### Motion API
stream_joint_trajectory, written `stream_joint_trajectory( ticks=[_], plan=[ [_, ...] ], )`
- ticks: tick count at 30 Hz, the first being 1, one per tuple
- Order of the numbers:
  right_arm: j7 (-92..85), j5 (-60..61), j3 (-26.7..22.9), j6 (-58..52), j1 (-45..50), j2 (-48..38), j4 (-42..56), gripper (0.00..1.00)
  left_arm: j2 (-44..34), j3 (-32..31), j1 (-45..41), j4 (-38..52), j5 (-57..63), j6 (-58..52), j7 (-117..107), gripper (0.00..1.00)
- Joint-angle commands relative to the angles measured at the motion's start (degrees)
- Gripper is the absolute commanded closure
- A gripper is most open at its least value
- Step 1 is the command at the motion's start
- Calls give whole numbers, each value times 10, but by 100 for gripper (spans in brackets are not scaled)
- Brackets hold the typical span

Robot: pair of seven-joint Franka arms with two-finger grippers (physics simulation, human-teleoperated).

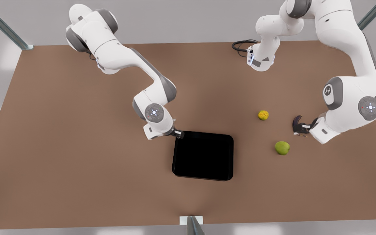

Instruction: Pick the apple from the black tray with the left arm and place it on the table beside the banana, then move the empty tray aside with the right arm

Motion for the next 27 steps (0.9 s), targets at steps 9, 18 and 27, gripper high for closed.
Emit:
stream_joint_trajectory(
  ticks=[9, 18, 27],
  plan=[
    [93, -46, -10, 154, -1, 62, 12, 2, -10, 5, 9, -13, -17, 78, 7, 0],
    [76, -78, -10, 199, 4, 103, 13, 3, -10, 5, 9, -13, -17, 78, 7, 0],
    [68, -123, -6, 229, 12, 138, 9, 7, -10, 5, 9, -13, -16, 77, 6, 0]
  ],
)
